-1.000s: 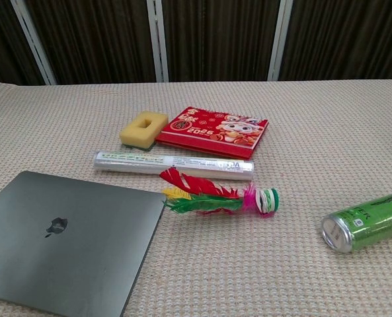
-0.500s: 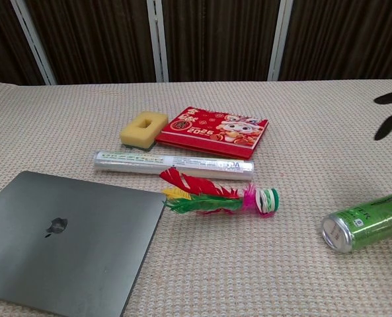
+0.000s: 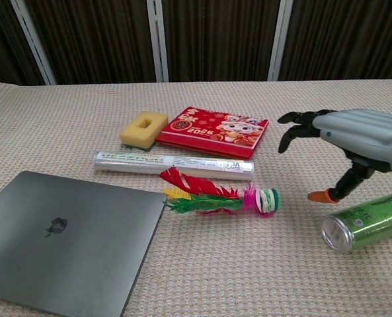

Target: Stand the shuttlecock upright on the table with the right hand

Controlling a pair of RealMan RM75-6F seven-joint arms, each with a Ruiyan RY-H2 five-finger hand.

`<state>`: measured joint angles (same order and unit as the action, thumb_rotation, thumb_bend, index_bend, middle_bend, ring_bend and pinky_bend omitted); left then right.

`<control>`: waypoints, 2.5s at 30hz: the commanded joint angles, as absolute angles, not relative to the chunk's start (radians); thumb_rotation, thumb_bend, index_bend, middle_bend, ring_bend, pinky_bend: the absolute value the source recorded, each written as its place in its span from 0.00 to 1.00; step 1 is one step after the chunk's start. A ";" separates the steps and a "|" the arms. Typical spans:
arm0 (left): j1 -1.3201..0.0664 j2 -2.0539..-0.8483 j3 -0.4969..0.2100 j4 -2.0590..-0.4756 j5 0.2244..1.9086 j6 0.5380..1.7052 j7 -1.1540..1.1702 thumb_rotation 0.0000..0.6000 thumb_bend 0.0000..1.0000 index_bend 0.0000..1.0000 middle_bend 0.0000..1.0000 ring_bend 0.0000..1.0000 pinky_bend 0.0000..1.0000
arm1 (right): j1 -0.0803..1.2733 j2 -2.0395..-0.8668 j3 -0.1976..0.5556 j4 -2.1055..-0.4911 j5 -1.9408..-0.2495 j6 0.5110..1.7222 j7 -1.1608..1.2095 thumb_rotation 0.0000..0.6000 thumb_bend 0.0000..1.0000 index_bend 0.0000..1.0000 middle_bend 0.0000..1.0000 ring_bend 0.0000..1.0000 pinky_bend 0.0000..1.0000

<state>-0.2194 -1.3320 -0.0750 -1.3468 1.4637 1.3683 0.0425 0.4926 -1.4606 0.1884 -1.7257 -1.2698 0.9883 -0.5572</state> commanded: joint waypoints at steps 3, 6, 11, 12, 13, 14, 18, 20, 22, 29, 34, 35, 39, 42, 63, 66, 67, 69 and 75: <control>-0.226 -1.319 -0.086 -1.340 1.443 1.349 0.008 1.00 0.04 0.00 0.00 0.00 0.00 | 0.585 -1.565 0.223 -1.737 -1.123 0.953 -0.714 1.00 0.19 0.24 0.00 0.00 0.00; -0.230 -1.315 -0.091 -1.333 1.427 1.332 -0.008 1.00 0.04 0.00 0.00 0.00 0.00 | 0.613 -1.600 0.225 -1.747 -1.076 0.964 -0.773 1.00 0.18 0.24 0.00 0.00 0.00; -0.232 -1.304 -0.092 -1.331 1.423 1.325 -0.036 1.00 0.04 0.00 0.00 0.00 0.00 | 0.663 -1.657 0.232 -1.759 -1.000 0.987 -0.857 1.00 0.19 0.25 0.00 0.00 0.00; -0.231 -1.301 -0.092 -1.331 1.424 1.328 -0.043 1.00 0.04 0.00 0.00 0.00 0.00 | 0.677 -1.672 0.235 -1.755 -0.979 0.988 -0.872 1.00 0.21 0.25 0.00 0.00 0.00; -0.230 -1.299 -0.093 -1.332 1.425 1.330 -0.047 1.00 0.04 0.00 0.00 0.00 0.00 | 0.687 -1.682 0.236 -1.750 -0.964 0.988 -0.881 1.00 0.22 0.26 0.00 0.00 0.00; -0.229 -1.297 -0.093 -1.331 1.425 1.333 -0.050 1.00 0.04 0.00 0.00 0.00 0.00 | 0.698 -1.692 0.238 -1.743 -0.950 0.985 -0.889 1.00 0.23 0.26 0.00 0.00 0.00; -0.226 -1.293 -0.096 -1.327 1.423 1.341 -0.058 1.00 0.04 0.00 0.00 0.00 0.00 | 0.751 -1.737 0.249 -1.699 -0.890 0.969 -0.919 1.00 0.23 0.26 0.00 0.00 0.00; -0.225 -1.293 -0.096 -1.323 1.422 1.342 -0.058 1.00 0.04 0.00 0.00 0.00 0.00 | 0.775 -1.753 0.253 -1.679 -0.866 0.957 -0.929 1.00 0.23 0.26 0.00 0.00 0.00; -0.225 -1.294 -0.096 -1.318 1.418 1.341 -0.059 1.00 0.04 0.00 0.00 0.00 0.00 | 0.803 -1.768 0.257 -1.655 -0.845 0.947 -0.941 1.00 0.23 0.26 0.00 0.00 0.00; -0.223 -1.297 -0.101 -1.305 1.402 1.336 -0.063 1.00 0.04 0.00 0.00 0.00 0.00 | 0.863 -1.794 0.275 -1.598 -0.796 0.921 -0.934 1.00 0.24 0.26 0.00 0.00 0.00; -0.226 -1.295 -0.104 -1.301 1.393 1.327 -0.071 1.00 0.04 0.00 0.00 0.00 0.00 | 0.896 -1.815 0.268 -1.572 -0.782 0.918 -0.928 1.00 0.25 0.34 0.00 0.00 0.00; -0.227 -1.294 -0.104 -1.301 1.393 1.324 -0.075 1.00 0.04 0.00 0.00 0.00 0.00 | 0.903 -1.822 0.266 -1.566 -0.782 0.920 -0.923 1.00 0.25 0.38 0.00 0.00 0.00; -0.229 -1.291 -0.101 -1.298 1.394 1.317 -0.085 1.00 0.04 0.00 0.00 0.00 0.00 | 0.910 -1.839 0.256 -1.547 -0.794 0.939 -0.907 1.00 0.25 0.51 0.00 0.00 0.00; -0.229 -1.289 -0.099 -1.297 1.396 1.315 -0.093 1.00 0.04 0.00 0.00 0.00 0.00 | 0.906 -1.845 0.247 -1.542 -0.813 0.959 -0.887 1.00 0.25 0.57 0.00 0.00 0.00; -0.221 -1.277 -0.065 -1.322 1.456 1.345 -0.111 1.00 0.04 0.00 0.00 0.00 0.00 | 0.804 -1.646 0.283 -1.781 -0.941 1.135 -0.693 1.00 0.25 0.56 0.00 0.00 0.00; -0.218 -1.273 -0.061 -1.326 1.464 1.353 -0.112 1.00 0.04 0.00 0.00 0.00 0.00 | 0.787 -1.610 0.281 -1.809 -0.944 1.140 -0.665 1.00 0.25 0.55 0.00 0.00 0.00; -0.217 -1.272 -0.060 -1.328 1.466 1.355 -0.113 1.00 0.04 0.00 0.00 0.00 0.00 | 0.778 -1.594 0.278 -1.820 -0.949 1.142 -0.652 1.00 0.25 0.55 0.00 0.00 0.00; -0.217 -1.272 -0.059 -1.330 1.469 1.358 -0.112 1.00 0.04 0.00 0.00 0.00 0.00 | 0.765 -1.576 0.273 -1.833 -0.959 1.150 -0.631 1.00 0.25 0.55 0.00 0.00 0.00; -0.215 -1.271 -0.049 -1.339 1.489 1.368 -0.108 1.00 0.04 0.00 0.00 0.00 0.00 | 0.725 -1.526 0.254 -1.866 -0.997 1.173 -0.568 1.00 0.25 0.55 0.00 0.00 0.00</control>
